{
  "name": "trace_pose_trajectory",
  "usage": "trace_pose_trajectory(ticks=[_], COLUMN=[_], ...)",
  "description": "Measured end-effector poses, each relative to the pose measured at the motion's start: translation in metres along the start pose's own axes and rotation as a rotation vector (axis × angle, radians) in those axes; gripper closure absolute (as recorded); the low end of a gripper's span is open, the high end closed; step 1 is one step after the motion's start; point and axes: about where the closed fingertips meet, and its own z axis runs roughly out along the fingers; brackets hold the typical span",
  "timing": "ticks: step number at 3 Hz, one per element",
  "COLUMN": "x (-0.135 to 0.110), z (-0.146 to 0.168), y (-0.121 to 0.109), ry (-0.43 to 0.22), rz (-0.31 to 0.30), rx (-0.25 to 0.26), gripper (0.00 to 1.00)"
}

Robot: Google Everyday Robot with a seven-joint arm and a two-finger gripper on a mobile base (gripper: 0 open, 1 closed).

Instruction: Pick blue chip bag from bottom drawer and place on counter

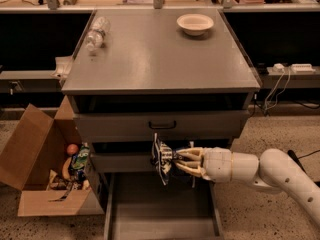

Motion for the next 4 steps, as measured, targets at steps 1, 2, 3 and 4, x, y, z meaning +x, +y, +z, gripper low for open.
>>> trace_pose_trajectory(ticks=[1, 2, 3, 4], x=[-0.038, -0.096, -0.151, -0.192], z=[-0.026, -0.056, -0.083, -0.108], y=[-0.052, -0.098, -0.123, -0.139], ry=[0.032, 0.054, 0.060, 0.087], rz=[-0.052, -0.163, -0.276, -0.376], rx=[0.099, 0.196, 0.269, 0.319], gripper=[1.00, 1.00, 1.00, 1.00])
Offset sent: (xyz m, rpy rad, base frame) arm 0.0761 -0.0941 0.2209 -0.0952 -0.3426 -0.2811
